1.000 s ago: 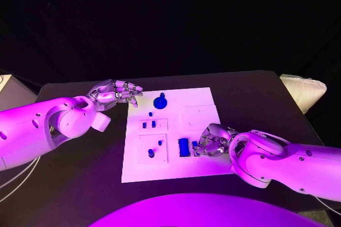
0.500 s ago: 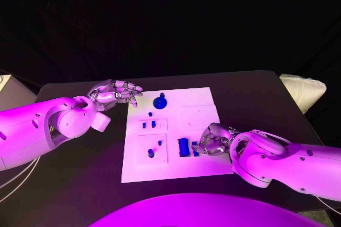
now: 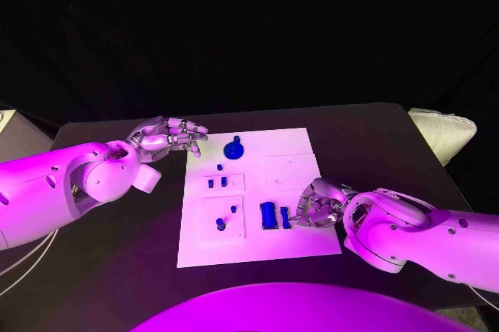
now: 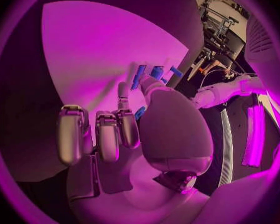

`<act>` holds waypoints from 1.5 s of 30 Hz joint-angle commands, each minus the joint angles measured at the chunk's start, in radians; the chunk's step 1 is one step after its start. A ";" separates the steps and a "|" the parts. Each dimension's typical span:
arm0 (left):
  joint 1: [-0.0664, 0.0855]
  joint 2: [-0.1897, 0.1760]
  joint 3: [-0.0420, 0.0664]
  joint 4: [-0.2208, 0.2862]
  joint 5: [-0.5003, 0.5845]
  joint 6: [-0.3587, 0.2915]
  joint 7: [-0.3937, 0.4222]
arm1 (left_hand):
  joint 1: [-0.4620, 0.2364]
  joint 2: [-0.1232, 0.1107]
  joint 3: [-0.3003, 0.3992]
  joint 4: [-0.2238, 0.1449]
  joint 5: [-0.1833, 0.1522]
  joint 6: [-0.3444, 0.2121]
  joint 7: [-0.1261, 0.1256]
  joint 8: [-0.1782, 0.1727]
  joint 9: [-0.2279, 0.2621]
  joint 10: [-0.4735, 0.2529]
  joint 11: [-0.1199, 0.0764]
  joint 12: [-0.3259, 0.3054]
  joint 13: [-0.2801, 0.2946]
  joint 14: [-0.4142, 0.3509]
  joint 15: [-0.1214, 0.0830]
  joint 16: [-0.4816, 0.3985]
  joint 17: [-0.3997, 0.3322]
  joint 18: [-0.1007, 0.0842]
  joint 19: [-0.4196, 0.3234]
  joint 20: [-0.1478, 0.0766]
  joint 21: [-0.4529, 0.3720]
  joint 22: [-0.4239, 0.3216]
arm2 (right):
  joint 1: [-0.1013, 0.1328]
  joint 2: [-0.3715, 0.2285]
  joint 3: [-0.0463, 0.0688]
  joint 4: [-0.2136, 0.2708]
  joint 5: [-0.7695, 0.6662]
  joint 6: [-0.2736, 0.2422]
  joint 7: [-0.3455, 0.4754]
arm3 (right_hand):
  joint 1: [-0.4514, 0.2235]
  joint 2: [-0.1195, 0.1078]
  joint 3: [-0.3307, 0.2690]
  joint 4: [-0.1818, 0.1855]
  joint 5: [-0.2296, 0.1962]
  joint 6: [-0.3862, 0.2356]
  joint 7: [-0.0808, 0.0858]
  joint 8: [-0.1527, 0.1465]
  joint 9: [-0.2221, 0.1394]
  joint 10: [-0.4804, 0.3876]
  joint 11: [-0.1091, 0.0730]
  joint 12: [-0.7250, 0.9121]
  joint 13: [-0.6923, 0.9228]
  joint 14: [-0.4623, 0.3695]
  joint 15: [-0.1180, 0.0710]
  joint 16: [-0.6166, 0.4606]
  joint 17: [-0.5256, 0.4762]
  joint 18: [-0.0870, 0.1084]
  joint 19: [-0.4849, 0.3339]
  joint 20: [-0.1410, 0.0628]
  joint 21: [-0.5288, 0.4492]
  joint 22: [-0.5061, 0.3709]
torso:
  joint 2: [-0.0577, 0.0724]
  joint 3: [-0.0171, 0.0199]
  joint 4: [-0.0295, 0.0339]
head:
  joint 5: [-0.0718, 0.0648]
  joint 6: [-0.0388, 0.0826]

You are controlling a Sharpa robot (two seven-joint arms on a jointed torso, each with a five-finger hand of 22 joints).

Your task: Assemble the parts on the task board

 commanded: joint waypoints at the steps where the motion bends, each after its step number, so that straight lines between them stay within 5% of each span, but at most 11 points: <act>1: 0.000 0.001 0.001 0.001 0.005 0.010 0.007 | 0.002 0.008 0.002 0.001 0.005 0.006 0.003 -0.006 -0.001 0.003 0.003 -0.006 -0.002 0.004 0.000 -0.005 0.002 0.013 0.005 0.001 -0.006 -0.001 | 0.000 0.000 0.000 -0.002 -0.005 0.043 0.059 | 0.021 0.008 -0.034 0.015 -0.013 0.001 0.004 0.000 -0.003 0.053 0.000 -0.004 0.199 0.106 -0.003 0.004 0.263 -0.015 0.074 -0.007 -0.002 0.223 | 0.000 0.0011 -0.0002 | 0.000 0.000; 20: 0.000 0.006 0.001 -0.001 0.006 0.007 0.015 | 0.002 0.008 0.002 0.001 0.005 0.006 0.003 -0.006 -0.001 0.003 0.003 -0.006 -0.002 0.004 0.000 -0.005 0.002 0.013 0.005 0.001 -0.006 -0.001 | -0.002 0.014 0.000 -0.020 -0.023 -0.026 0.044 | 0.029 0.029 -0.084 0.038 0.021 0.006 0.002 0.001 -0.007 0.054 -0.001 -0.003 0.200 0.106 -0.005 0.003 0.262 -0.015 0.074 -0.009 -0.003 0.223 | -0.001 -0.0012 0.0004 | 0.003 0.000; 25: 0.000 0.015 0.001 -0.008 0.015 -0.014 0.036 | 0.003 0.009 0.003 0.000 0.005 0.007 0.002 -0.006 -0.001 0.003 0.002 -0.006 -0.002 0.005 -0.001 -0.006 0.002 0.013 0.005 0.000 -0.006 -0.001 | 0.014 -0.002 0.000 -0.025 0.040 -0.097 0.177 | 0.024 0.040 -0.120 0.039 0.055 -0.021 0.013 -0.013 -0.015 0.038 0.008 -0.044 0.183 0.101 0.002 -0.009 0.245 -0.009 0.066 -0.005 -0.042 0.214 | -0.008 -0.0043 0.0002 | -0.001 0.000; 28: -0.001 0.023 0.001 -0.015 0.026 -0.040 0.057 | 0.003 0.009 0.003 0.000 0.004 0.007 0.002 -0.006 -0.001 0.005 0.002 -0.005 -0.002 0.005 -0.001 -0.005 0.003 0.013 0.005 0.000 -0.006 -0.001 | 0.036 -0.008 0.000 -0.045 0.126 -0.139 0.335 | 0.036 0.061 -0.149 0.037 0.138 -0.068 0.032 -0.026 -0.019 -0.037 0.025 -0.203 0.111 0.077 0.017 -0.070 0.169 0.031 0.009 0.009 -0.294 0.152 | -0.013 -0.0081 -0.0017 | 0.000 0.000; 30: -0.002 0.035 0.000 -0.027 0.039 -0.065 0.078 | 0.002 0.010 0.002 0.001 0.004 0.007 0.002 -0.006 -0.001 0.008 0.001 -0.004 -0.001 0.006 -0.001 -0.005 0.003 0.013 0.006 0.000 -0.006 -0.001 | 0.058 -0.011 0.002 -0.071 0.221 -0.152 0.459 | 0.059 0.062 -0.154 0.037 0.175 -0.087 0.041 -0.026 -0.019 -0.064 0.033 -0.247 0.088 0.068 0.024 -0.091 0.146 0.040 -0.009 0.017 -0.360 0.134 | -0.020 -0.0127 0.0009 | 0.000 0.000; 33: -0.003 0.050 0.000 -0.044 0.056 -0.104 0.106 | 0.002 0.010 0.002 0.001 0.003 0.009 0.001 -0.006 -0.001 0.014 0.000 -0.001 -0.001 0.006 -0.002 -0.005 0.003 0.013 0.006 0.000 -0.006 -0.001 | 0.090 -0.002 0.003 -0.127 0.387 -0.144 0.604 | 0.122 0.078 -0.135 0.030 0.149 -0.111 0.050 -0.030 -0.021 -0.106 0.041 -0.314 0.051 0.052 0.031 -0.122 0.112 0.053 -0.032 0.024 -0.449 0.109 | -0.029 -0.0175 0.0036 | -0.003 0.000; 35: -0.005 0.060 0.000 -0.056 0.072 -0.137 0.127 | 0.009 0.010 0.005 -0.004 0.003 0.005 0.000 -0.009 -0.002 0.019 -0.002 0.001 -0.001 0.005 -0.004 -0.008 0.003 0.013 0.006 -0.001 -0.006 0.000 | 0.108 0.011 0.008 -0.180 0.518 -0.108 0.690 | 0.173 0.082 -0.109 0.036 0.116 -0.134 0.065 -0.036 -0.025 -0.212 0.053 -0.499 -0.051 -0.001 0.044 -0.219 0.014 0.086 -0.102 0.036 -0.697 0.034 | -0.033 -0.0207 0.0053 | -0.005 0.000; 36: -0.005 0.064 0.000 -0.061 0.079 -0.150 0.136 | 0.016 0.013 0.008 -0.009 0.003 -0.001 -0.003 -0.012 -0.004 0.024 -0.004 0.002 -0.001 0.004 -0.006 -0.012 0.002 0.014 0.006 -0.003 -0.004 0.001 | 0.114 0.018 0.010 -0.203 0.569 -0.095 0.719 | 0.192 0.078 -0.096 0.035 0.112 -0.148 0.070 -0.041 -0.028 -0.308 0.059 -0.676 -0.152 -0.051 0.049 -0.310 -0.072 0.111 -0.158 0.042 -0.891 -0.030 | -0.034 -0.0216 0.0058 | -0.006 0.006; 38: -0.005 0.073 0.000 -0.074 0.095 -0.178 0.159 | 0.018 0.015 0.021 -0.009 -0.001 -0.011 -0.006 -0.018 -0.006 0.041 -0.008 -0.009 -0.010 -0.015 -0.001 -0.091 -0.030 0.010 -0.031 -0.002 -0.023 -0.002 | 0.127 0.041 0.016 -0.267 0.691 -0.063 0.783 | 0.204 0.073 -0.073 0.039 0.102 -0.155 0.077 -0.046 -0.031 -0.360 0.066 -0.838 -0.287 -0.095 0.051 -0.416 -0.161 0.132 -0.203 0.050 -1.085 -0.118 | -0.038 -0.0230 0.0058 | -0.006 0.022; 41: -0.006 0.093 0.001 -0.101 0.123 -0.205 0.189 | 0.008 0.012 0.033 -0.004 -0.005 -0.007 -0.005 -0.016 -0.004 0.063 -0.002 -0.062 -0.024 -0.002 0.012 -0.228 -0.080 0.007 -0.076 0.013 -0.072 -0.023 | 0.137 0.078 0.025 -0.356 0.826 -0.030 0.847 | 0.237 0.054 -0.012 0.036 0.083 -0.158 0.086 -0.067 -0.042 -0.358 0.075 -0.991 -0.469 -0.248 0.065 -0.774 -0.436 0.136 -0.238 0.061 -1.203 -0.228 | -0.044 -0.0237 0.0079 | -0.001 0.045; 45: -0.007 0.126 0.001 -0.150 0.162 -0.225 0.226 | -0.009 0.004 0.054 0.011 -0.010 -0.007 -0.010 -0.018 0.002 0.092 0.007 -0.162 -0.024 0.002 0.034 -0.411 -0.124 0.003 -0.125 0.049 -0.203 -0.107 | 0.143 0.135 0.039 -0.480 0.952 0.002 0.911 | 0.250 0.031 0.106 0.034 0.015 -0.159 0.109 -0.115 -0.060 -0.338 0.109 -1.206 -0.757 -0.322 0.102 -1.038 -0.573 0.137 -0.312 0.100 -1.339 -0.413 | -0.050 -0.0243 0.0119 | -0.001 0.090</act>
